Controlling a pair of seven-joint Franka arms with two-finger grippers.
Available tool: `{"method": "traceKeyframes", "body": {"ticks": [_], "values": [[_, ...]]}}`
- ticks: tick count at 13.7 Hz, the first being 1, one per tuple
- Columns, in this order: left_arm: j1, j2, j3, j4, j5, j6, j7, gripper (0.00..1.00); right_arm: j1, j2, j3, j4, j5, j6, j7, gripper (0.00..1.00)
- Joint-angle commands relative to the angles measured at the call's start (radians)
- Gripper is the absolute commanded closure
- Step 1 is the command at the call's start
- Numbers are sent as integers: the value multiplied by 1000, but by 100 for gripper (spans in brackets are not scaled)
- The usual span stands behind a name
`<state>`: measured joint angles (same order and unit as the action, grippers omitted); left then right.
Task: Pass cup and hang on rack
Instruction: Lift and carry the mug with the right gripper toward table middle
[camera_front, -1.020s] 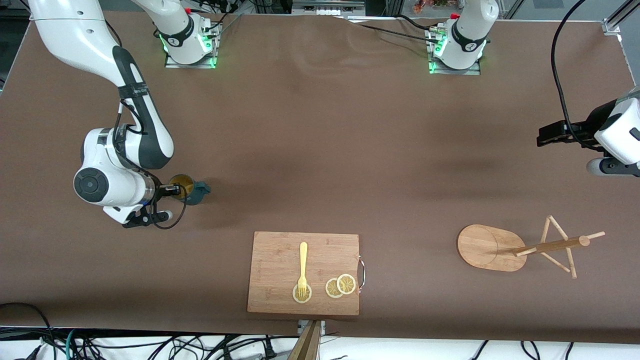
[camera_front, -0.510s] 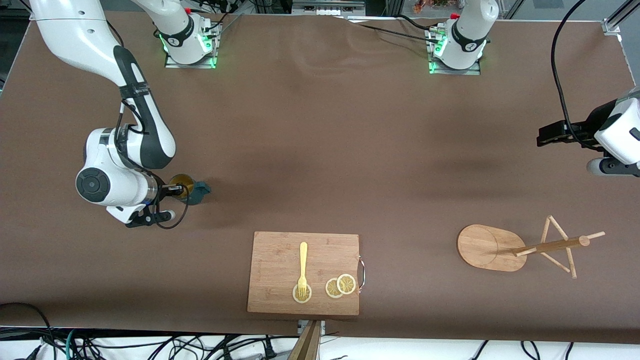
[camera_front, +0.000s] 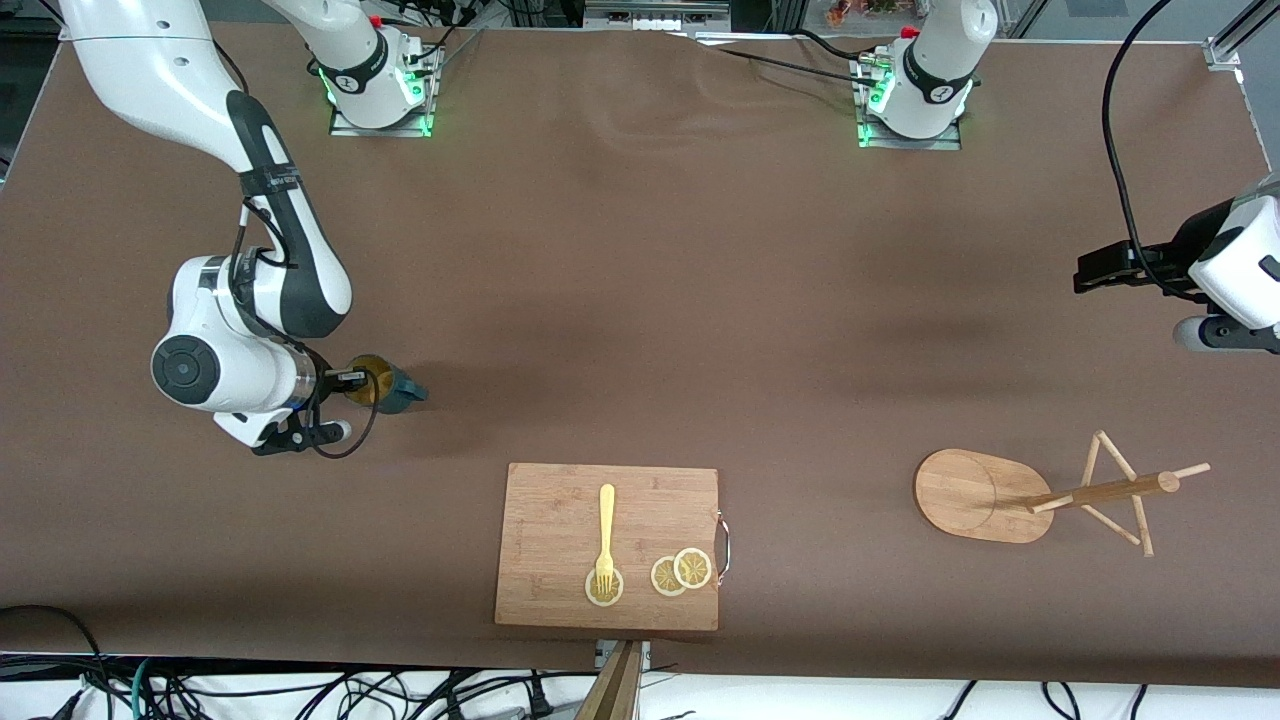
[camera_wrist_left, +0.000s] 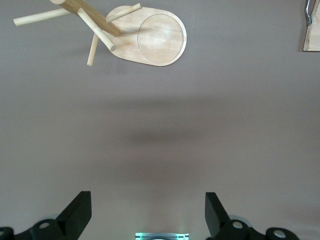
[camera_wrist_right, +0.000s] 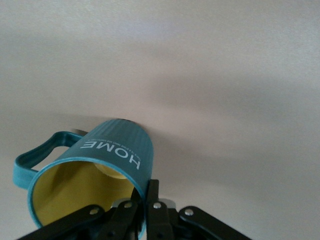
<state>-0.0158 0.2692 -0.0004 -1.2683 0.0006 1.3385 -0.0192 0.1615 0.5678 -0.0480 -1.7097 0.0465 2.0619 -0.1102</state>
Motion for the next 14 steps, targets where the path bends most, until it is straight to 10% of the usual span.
{"method": "traceKeyframes", "body": {"ticks": [1, 5, 14], "values": [[-6, 13, 0, 32, 2, -10, -10, 0, 3, -25, 58, 15, 15, -35, 0, 100], [-3, 13, 0, 30, 2, -10, -10, 0, 44, -51, 180, 51, 4, -43, 72, 100], [-7, 13, 0, 32, 4, -10, -10, 0, 539, 174, 183, 390, -27, -49, 627, 100]]}}
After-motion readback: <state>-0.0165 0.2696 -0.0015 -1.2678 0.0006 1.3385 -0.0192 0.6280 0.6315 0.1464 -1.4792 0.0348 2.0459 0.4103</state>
